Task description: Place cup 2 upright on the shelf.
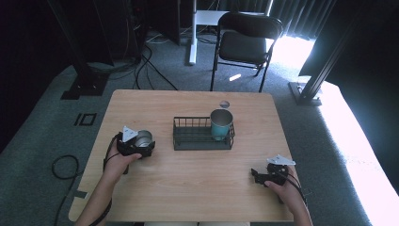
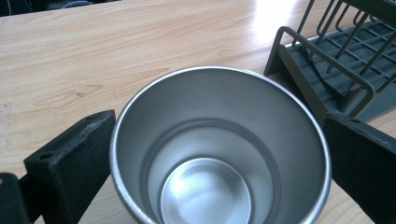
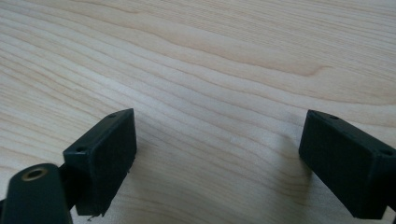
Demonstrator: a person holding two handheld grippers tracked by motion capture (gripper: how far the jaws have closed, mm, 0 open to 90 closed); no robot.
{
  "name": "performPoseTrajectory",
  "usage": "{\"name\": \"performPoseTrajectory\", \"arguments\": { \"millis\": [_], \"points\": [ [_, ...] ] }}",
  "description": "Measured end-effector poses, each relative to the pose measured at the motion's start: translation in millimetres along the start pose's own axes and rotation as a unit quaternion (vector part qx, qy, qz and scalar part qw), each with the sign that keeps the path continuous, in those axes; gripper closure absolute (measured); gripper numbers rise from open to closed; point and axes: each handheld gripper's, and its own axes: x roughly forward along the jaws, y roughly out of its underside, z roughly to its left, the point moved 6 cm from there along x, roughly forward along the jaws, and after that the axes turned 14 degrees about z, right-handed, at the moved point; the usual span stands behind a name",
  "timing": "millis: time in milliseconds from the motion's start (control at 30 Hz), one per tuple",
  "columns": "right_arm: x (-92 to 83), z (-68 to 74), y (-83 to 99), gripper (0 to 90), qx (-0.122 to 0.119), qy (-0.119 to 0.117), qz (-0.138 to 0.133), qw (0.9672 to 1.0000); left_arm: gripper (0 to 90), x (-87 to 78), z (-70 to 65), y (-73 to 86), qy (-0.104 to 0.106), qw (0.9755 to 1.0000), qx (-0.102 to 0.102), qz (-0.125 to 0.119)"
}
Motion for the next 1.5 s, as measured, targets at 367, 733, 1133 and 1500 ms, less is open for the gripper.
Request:
{"name": "performPoseTrajectory", "arguments": {
  "millis": [367,733,1133,1500],
  "points": [
    [0.0,0.0,0.0,10.8,0.0,0.0,0.0,1.0,13.6,2.6,0.3,-0.6,-0.016,0.9999,0.002,-0.001],
    [0.0,0.0,0.0,10.8,0.0,0.0,0.0,1.0,13.8,-5.8,0.3,-3.9,-0.011,0.9999,0.003,-0.005],
    [0.0,0.0,0.0,10.8,0.0,0.0,0.0,1.0,13.8,-23.8,-5.3,-24.0,-0.005,0.9996,0.009,-0.024],
    [0.0,0.0,0.0,10.8,0.0,0.0,0.0,1.0,13.8,-43.0,-18.4,-55.4,0.008,0.9984,0.034,-0.045]
  ]
}}
